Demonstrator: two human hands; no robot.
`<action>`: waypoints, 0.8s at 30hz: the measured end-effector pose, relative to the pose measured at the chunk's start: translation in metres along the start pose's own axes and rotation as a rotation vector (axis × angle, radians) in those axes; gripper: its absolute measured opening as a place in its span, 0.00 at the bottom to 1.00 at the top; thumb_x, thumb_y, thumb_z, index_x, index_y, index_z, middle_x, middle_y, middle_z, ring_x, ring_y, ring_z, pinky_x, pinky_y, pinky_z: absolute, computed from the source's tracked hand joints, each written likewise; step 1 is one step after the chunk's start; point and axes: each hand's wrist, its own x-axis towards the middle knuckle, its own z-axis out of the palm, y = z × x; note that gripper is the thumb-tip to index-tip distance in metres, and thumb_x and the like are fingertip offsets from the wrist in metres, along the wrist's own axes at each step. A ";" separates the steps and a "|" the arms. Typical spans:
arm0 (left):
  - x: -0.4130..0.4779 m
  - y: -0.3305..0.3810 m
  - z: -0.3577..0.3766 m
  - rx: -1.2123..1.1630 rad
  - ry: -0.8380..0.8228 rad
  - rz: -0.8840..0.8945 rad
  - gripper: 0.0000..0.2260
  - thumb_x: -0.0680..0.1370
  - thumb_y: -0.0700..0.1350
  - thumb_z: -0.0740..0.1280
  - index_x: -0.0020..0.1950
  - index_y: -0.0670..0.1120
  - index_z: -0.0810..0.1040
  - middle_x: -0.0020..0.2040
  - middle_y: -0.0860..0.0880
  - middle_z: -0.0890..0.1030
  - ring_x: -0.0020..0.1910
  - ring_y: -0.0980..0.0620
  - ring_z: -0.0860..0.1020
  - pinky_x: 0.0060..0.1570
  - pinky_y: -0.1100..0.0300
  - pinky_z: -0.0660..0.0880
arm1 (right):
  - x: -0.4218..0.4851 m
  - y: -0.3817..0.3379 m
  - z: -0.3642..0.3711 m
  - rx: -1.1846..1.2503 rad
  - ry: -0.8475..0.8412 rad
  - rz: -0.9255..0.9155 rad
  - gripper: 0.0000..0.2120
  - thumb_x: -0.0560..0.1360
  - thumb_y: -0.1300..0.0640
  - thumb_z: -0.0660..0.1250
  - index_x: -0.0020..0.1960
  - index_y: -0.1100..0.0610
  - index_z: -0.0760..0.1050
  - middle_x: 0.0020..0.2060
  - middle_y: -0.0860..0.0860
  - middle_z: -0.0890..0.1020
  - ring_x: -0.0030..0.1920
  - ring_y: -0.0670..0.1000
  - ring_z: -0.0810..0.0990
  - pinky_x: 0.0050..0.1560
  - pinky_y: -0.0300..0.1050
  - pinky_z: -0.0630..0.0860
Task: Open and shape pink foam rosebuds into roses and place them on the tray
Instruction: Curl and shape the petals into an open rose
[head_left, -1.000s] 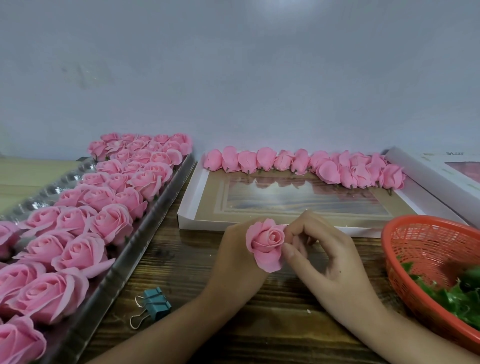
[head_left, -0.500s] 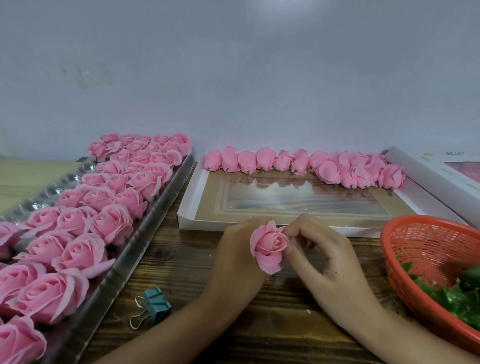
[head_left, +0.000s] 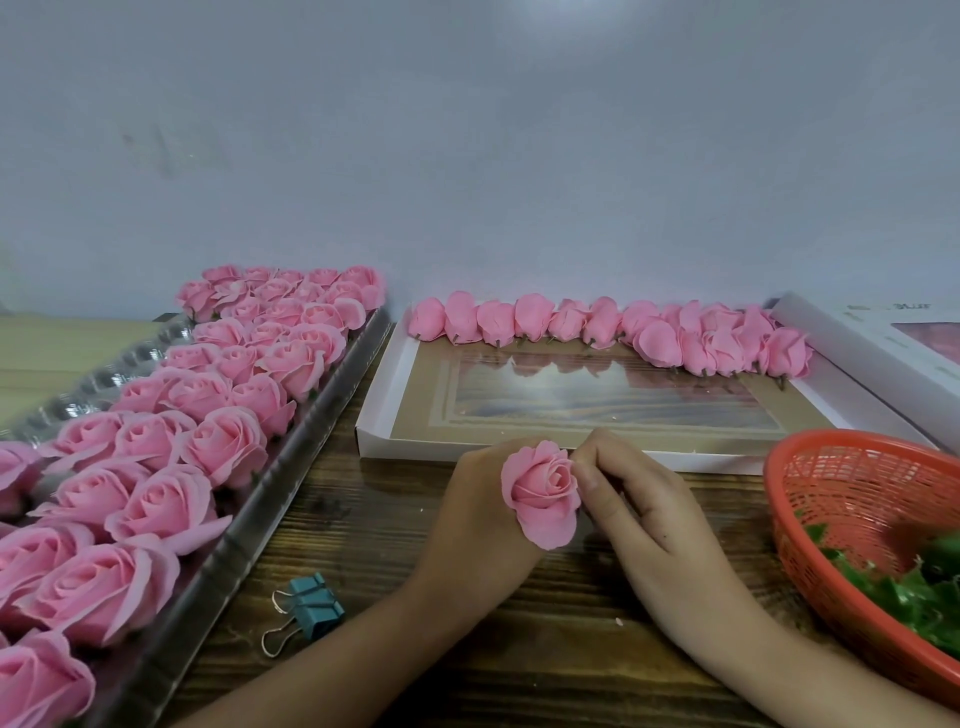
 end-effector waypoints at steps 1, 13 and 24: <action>0.000 -0.002 0.001 -0.109 -0.035 -0.074 0.29 0.66 0.25 0.68 0.39 0.61 0.66 0.29 0.80 0.70 0.36 0.86 0.66 0.36 0.84 0.65 | 0.000 0.000 0.000 -0.011 0.004 -0.006 0.12 0.80 0.48 0.58 0.38 0.49 0.67 0.34 0.41 0.71 0.36 0.42 0.69 0.38 0.35 0.65; -0.003 0.006 -0.006 0.013 -0.062 -0.013 0.29 0.66 0.25 0.70 0.40 0.59 0.63 0.31 0.66 0.72 0.38 0.81 0.70 0.40 0.85 0.65 | -0.002 -0.002 -0.003 -0.212 0.021 -0.080 0.13 0.81 0.50 0.54 0.39 0.51 0.67 0.35 0.43 0.70 0.36 0.46 0.70 0.37 0.40 0.65; -0.001 0.005 -0.005 0.044 -0.058 -0.032 0.28 0.68 0.28 0.70 0.46 0.58 0.60 0.42 0.64 0.66 0.38 0.70 0.72 0.43 0.84 0.65 | -0.002 0.001 -0.004 -0.202 0.083 -0.042 0.07 0.76 0.48 0.61 0.41 0.49 0.68 0.34 0.46 0.71 0.35 0.49 0.71 0.34 0.40 0.66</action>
